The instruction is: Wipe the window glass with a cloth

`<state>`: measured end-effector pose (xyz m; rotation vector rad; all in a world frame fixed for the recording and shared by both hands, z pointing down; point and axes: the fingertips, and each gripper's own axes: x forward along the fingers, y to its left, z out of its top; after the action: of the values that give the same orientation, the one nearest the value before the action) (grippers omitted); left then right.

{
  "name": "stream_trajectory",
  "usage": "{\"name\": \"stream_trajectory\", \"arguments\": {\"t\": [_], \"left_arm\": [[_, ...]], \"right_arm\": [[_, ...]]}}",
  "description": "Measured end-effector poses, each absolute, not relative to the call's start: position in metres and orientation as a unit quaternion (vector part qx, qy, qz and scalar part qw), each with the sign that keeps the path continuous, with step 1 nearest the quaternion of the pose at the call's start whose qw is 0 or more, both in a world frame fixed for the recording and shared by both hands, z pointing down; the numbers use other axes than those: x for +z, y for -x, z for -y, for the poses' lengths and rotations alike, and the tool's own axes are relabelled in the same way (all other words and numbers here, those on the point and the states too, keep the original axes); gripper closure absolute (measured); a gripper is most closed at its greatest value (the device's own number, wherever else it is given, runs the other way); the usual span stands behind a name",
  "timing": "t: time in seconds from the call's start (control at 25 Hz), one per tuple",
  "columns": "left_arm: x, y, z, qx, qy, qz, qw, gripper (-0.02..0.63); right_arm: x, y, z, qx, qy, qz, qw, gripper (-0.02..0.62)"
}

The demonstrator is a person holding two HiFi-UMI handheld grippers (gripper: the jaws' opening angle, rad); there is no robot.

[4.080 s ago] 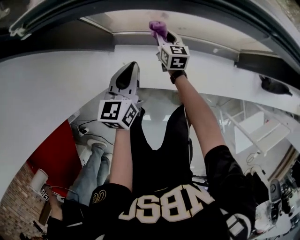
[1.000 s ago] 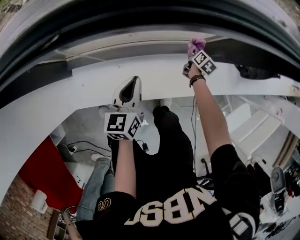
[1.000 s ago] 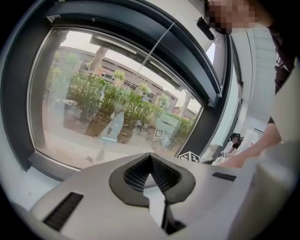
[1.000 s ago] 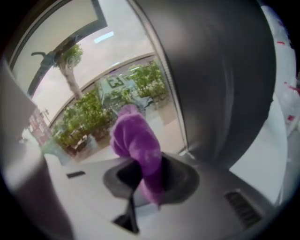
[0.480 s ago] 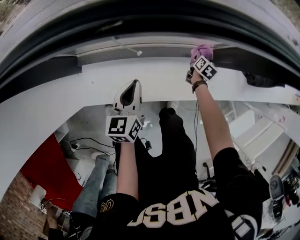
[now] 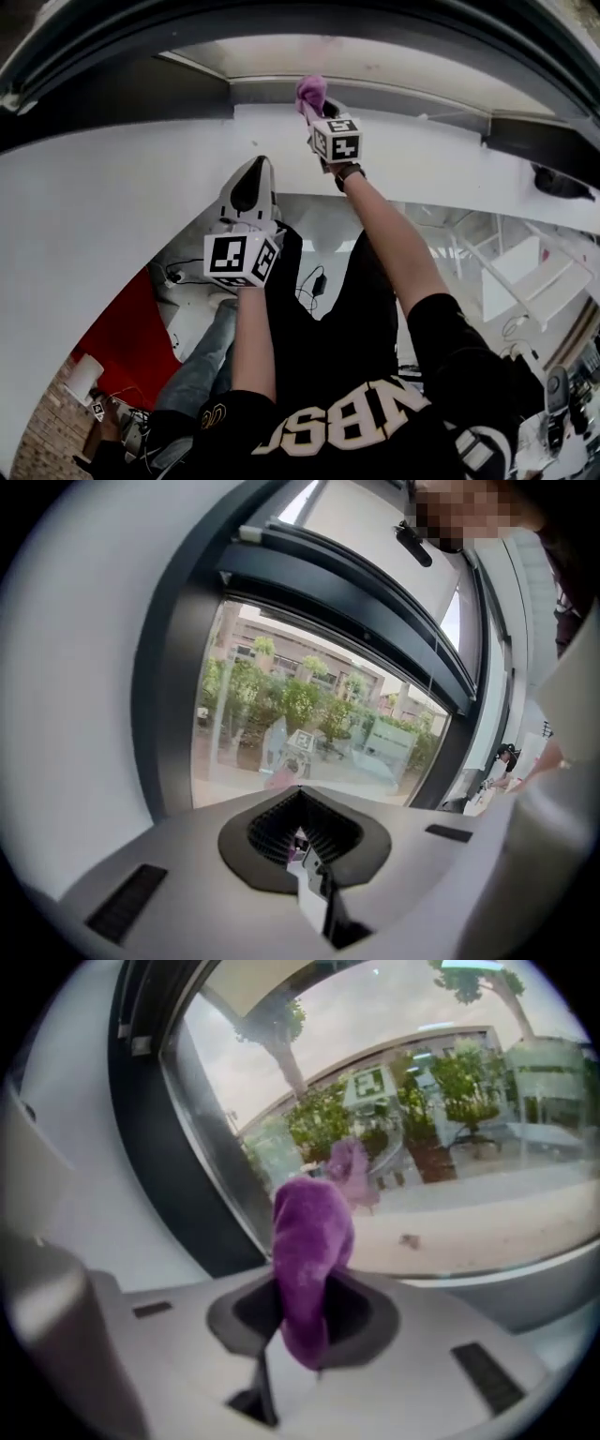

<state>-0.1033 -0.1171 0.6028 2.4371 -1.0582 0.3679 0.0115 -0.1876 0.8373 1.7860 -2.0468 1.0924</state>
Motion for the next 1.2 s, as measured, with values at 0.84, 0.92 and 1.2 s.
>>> {"name": "stream_trajectory", "arguments": {"t": [0.84, 0.92, 1.2], "left_arm": [[0.653, 0.171, 0.118, 0.143, -0.87, 0.405, 0.242, 0.583], [0.653, 0.149, 0.112, 0.144, -0.873, 0.393, 0.251, 0.583], [0.649, 0.035, 0.087, 0.147, -0.898, 0.336, 0.244, 0.583]], "right_arm": [[0.927, 0.048, 0.26, 0.356, -0.574, 0.702, 0.226, 0.506], [0.936, -0.012, 0.227, 0.374, -0.602, 0.666, 0.231, 0.506], [0.95, -0.223, 0.12, 0.413, -0.684, 0.567, 0.201, 0.506]]}}
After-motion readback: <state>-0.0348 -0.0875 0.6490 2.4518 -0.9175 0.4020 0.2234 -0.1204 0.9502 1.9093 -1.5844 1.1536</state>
